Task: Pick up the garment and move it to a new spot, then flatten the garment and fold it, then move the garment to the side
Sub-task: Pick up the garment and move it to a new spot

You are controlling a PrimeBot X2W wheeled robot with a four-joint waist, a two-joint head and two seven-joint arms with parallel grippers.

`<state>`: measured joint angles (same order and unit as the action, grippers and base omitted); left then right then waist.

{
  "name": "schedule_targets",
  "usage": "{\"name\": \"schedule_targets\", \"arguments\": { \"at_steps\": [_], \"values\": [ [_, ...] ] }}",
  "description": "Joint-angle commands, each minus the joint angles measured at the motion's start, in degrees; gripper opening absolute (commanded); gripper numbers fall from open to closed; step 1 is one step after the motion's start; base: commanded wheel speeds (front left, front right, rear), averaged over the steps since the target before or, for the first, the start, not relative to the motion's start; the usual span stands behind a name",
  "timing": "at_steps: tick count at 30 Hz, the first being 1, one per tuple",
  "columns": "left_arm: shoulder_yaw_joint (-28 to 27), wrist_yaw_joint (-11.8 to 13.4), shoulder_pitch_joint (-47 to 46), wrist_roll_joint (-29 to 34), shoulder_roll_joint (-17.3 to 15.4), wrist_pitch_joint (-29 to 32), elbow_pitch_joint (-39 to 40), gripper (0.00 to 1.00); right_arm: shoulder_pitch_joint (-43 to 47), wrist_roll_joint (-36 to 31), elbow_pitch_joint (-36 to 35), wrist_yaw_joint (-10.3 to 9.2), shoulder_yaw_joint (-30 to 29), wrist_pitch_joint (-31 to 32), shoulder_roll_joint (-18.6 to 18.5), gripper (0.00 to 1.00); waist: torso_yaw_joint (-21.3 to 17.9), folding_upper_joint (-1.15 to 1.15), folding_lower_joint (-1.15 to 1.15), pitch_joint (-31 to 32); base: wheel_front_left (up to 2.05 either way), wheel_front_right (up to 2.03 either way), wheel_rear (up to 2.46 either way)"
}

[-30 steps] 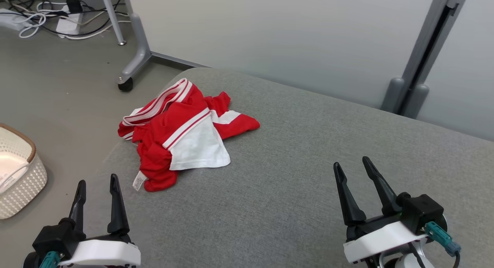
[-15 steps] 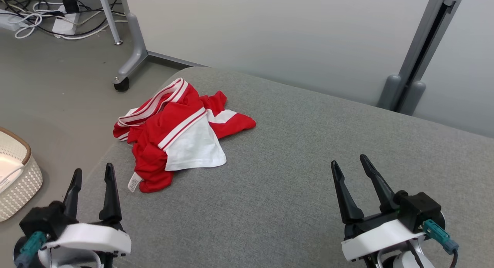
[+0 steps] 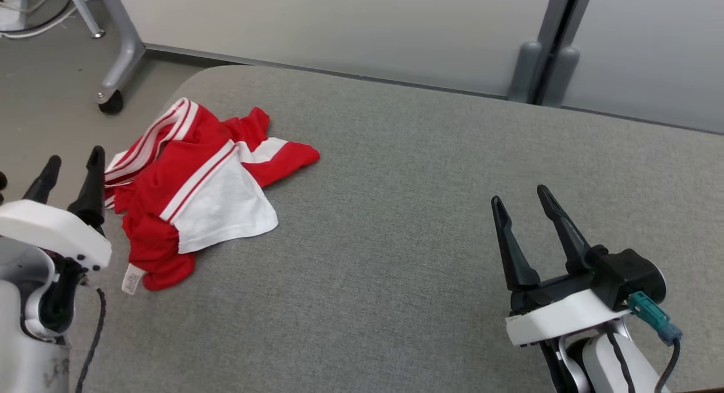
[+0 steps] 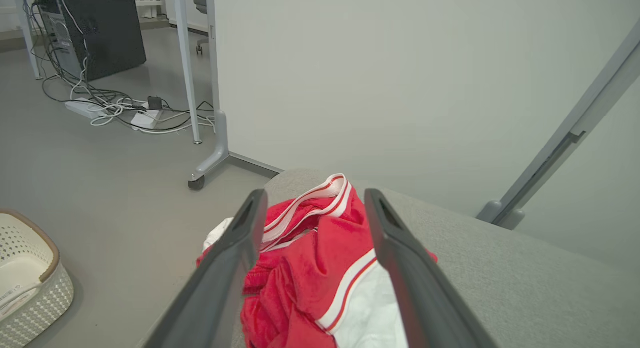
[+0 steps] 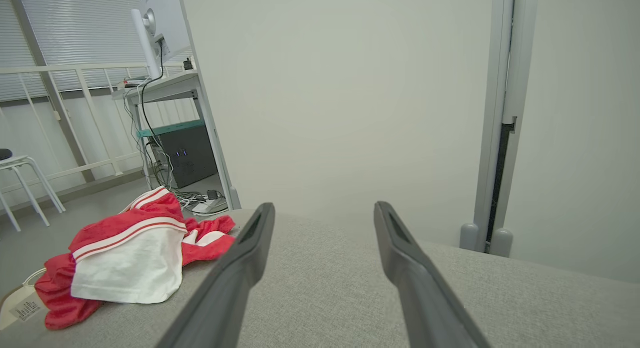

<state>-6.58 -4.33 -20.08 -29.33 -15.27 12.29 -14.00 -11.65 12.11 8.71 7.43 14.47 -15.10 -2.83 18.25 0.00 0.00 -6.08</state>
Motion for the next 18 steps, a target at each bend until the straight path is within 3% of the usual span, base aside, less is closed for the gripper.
{"name": "schedule_targets", "arguments": {
  "at_steps": [1, 18],
  "values": [
    [-0.36, -0.61, -2.68, -0.82, -1.25, 0.78, -1.24, 1.0, -1.02, -0.46, -0.27, 0.11, -0.25, -0.09, -0.63, 1.0, -2.84, 0.0, 0.0, -3.11, 0.0, 0.0, 0.0],
    [-1.03, -3.08, -21.82, -10.03, -12.1, 9.12, -27.36, 1.0, -8.25, -0.7, -3.92, 0.11, -0.54, -0.07, -1.65, 1.0, -14.46, 0.0, 0.0, -14.92, 0.0, 0.0, 0.0]
  ]
}}
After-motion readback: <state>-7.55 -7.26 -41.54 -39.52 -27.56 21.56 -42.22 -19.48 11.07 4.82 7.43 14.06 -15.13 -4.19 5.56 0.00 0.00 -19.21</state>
